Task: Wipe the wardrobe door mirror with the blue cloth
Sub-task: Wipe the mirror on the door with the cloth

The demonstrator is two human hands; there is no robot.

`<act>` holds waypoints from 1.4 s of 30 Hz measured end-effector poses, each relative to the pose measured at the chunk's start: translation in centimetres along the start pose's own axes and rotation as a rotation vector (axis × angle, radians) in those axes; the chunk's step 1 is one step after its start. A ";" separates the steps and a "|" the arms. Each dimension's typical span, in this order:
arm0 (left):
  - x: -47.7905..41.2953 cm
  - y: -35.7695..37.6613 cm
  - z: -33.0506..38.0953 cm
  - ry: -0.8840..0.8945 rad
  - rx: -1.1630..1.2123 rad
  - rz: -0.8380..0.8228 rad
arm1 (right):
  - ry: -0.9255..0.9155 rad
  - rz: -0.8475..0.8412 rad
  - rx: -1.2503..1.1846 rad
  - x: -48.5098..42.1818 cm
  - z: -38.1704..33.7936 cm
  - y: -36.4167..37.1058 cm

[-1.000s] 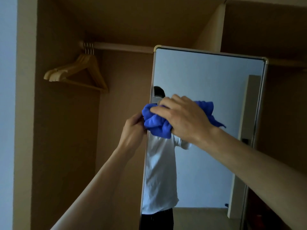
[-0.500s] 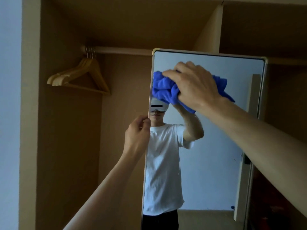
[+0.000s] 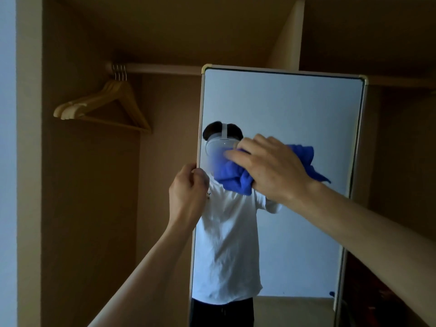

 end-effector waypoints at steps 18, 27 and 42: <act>1.5 0.8 0.5 0.002 -0.147 0.077 | 0.167 0.112 -0.054 0.6 8.6 -3.2; 2.3 1.2 0.5 -0.026 -0.164 0.066 | 0.047 0.062 -0.120 5.0 3.3 -0.1; 3.6 2.1 -0.2 -0.103 -0.203 0.079 | 0.199 0.122 -0.089 5.3 11.5 -3.5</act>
Point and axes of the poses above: each hand's wrist, its own x-axis away from the middle knuckle, its own y-axis out of the palm, z = x × y, the point moved 8 cm from there along -x, towards the middle knuckle, and after that the axes turned 13 degrees about -y, right-handed, at the moved point
